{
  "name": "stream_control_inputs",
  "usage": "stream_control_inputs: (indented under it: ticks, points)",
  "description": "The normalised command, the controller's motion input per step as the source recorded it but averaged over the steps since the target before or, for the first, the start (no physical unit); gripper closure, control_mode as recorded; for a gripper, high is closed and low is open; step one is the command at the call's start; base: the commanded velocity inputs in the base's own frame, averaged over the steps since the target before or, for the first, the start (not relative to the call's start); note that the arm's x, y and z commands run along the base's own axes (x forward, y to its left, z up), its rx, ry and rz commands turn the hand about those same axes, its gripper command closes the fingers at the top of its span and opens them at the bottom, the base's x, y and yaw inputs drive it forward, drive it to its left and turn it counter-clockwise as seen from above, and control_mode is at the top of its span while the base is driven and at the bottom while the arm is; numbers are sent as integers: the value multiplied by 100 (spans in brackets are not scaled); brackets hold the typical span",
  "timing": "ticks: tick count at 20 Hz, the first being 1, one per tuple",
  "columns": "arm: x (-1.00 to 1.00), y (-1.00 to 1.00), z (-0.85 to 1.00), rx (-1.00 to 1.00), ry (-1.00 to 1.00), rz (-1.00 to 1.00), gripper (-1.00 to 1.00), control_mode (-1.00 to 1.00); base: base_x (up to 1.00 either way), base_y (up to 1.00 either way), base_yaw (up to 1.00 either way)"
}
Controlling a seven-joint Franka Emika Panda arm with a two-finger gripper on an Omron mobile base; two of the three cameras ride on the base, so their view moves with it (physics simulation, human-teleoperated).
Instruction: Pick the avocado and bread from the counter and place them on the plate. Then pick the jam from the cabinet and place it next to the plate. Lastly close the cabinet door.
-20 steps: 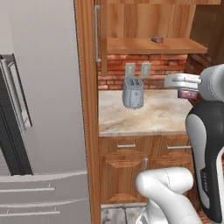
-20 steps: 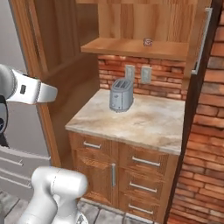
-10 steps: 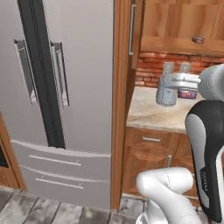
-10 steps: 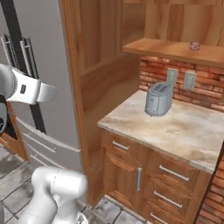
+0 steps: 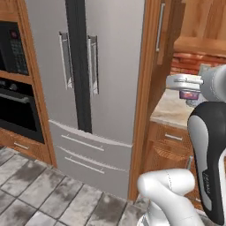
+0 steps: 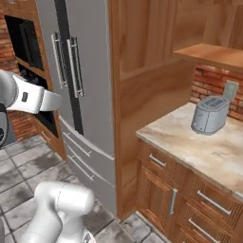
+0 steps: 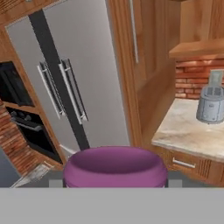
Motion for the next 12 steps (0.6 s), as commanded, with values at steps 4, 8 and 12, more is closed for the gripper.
stream_control_inputs:
  ticks: [4,8,12]
  points:
    - [0,0,0,0,0,0,100,100,-21,-8,41]
    - [0,0,0,0,0,0,100,100,-7,-4,42]
    - [0,0,0,0,0,0,100,100,-5,-1,42]
